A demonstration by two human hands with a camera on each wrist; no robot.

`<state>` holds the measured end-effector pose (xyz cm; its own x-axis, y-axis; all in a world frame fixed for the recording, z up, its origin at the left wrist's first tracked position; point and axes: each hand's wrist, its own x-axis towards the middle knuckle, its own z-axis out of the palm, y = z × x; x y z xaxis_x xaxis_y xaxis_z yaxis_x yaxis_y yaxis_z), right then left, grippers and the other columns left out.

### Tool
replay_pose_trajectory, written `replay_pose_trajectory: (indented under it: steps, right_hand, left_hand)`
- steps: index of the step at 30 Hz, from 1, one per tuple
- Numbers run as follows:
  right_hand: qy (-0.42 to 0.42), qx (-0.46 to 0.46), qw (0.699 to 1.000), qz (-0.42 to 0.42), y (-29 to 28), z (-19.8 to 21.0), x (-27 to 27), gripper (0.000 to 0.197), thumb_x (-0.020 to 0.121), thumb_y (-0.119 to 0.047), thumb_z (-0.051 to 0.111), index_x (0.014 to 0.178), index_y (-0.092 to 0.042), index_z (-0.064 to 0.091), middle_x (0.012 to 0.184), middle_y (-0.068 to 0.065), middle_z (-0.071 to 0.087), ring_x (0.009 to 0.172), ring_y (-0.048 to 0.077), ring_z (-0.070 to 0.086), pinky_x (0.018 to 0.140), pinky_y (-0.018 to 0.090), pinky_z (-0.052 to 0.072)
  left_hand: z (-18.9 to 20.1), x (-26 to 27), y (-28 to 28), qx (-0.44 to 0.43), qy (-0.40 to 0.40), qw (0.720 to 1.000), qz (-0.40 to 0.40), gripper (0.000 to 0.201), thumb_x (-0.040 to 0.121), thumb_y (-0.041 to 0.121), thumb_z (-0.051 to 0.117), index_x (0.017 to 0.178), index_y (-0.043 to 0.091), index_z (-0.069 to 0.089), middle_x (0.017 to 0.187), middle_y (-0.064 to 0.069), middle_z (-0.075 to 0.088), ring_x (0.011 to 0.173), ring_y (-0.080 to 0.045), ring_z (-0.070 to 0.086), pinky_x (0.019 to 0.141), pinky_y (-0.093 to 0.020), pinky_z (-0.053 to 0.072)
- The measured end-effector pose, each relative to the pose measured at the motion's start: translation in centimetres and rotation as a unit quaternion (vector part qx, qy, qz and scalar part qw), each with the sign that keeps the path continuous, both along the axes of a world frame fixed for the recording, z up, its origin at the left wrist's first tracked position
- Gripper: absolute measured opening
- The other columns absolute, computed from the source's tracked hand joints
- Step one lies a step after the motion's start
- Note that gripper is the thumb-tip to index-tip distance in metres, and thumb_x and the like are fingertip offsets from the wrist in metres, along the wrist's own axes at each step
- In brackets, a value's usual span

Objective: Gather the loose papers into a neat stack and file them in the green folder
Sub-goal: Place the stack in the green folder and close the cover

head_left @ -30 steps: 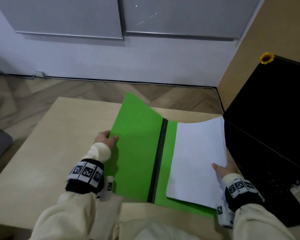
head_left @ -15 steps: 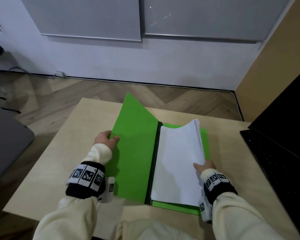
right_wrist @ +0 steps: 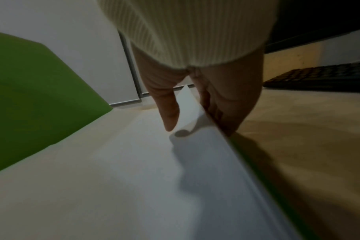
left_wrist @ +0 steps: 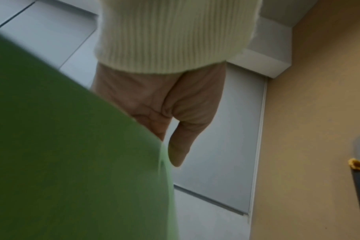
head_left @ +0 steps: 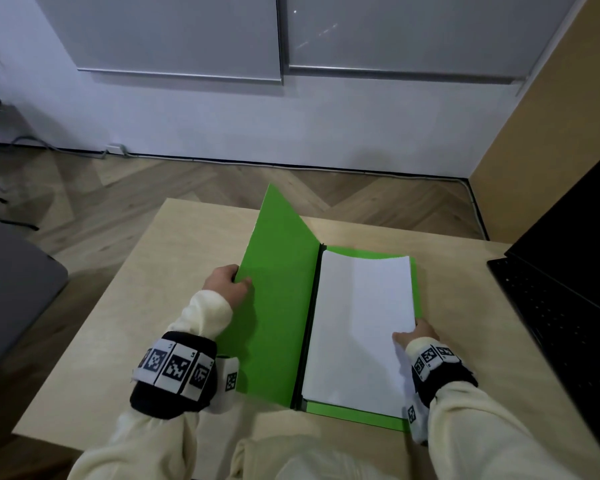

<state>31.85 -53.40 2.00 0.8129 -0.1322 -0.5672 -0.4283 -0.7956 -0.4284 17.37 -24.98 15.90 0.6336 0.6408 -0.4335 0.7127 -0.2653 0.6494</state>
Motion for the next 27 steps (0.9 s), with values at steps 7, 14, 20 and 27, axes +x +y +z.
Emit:
replay_pose_trajectory:
  steps: [7,14,20,27]
  right_hand:
    - [0.025,-0.103,0.99,0.093,-0.8,0.5,1.2,0.052,0.087,-0.021,0.054,0.133,0.0,0.044,0.138,0.018,0.044,0.123,0.032,0.049,0.096,0.032,0.043]
    - [0.001,-0.034,0.992,0.124,-0.9,2.9,1.3,0.046,0.089,-0.026,0.054,0.129,-0.003,0.049,0.134,0.018,0.052,0.119,0.033,0.054,0.096,0.033,0.044]
    - [-0.078,0.246,0.937,0.234,2.9,8.8,-2.3,0.044,0.081,-0.059,0.05,0.092,-0.02,0.067,0.1,0.004,0.073,0.091,0.023,0.069,0.086,0.04,0.054]
    - [-0.057,0.263,0.92,0.284,1.5,10.5,-3.5,0.063,0.066,-0.066,0.057,0.085,-0.006,0.064,0.085,0.011,0.071,0.081,0.029,0.068,0.075,0.043,0.059]
  left_hand:
    - [2.6,-0.6,-1.7,-0.047,0.015,0.997,-0.06,0.035,0.095,0.018,0.048,0.128,0.006,0.052,0.127,-0.017,0.06,0.111,-0.034,0.06,0.099,-0.043,0.048]
    - [4.8,-1.7,-4.9,-0.081,0.0,0.993,-0.086,0.043,0.098,0.026,0.043,0.14,0.019,0.042,0.136,-0.008,0.053,0.119,-0.028,0.055,0.085,-0.034,0.052]
    - [5.6,-1.5,-9.2,-0.13,-0.03,0.985,-0.107,0.037,0.1,0.019,0.035,0.136,0.021,0.046,0.119,-0.005,0.062,0.111,-0.024,0.06,0.089,-0.043,0.055]
    - [4.8,0.7,-15.4,-0.259,-0.043,0.961,-0.085,0.047,0.099,0.009,0.035,0.144,0.018,0.029,0.119,-0.011,0.055,0.102,-0.025,0.057,0.065,-0.037,0.057]
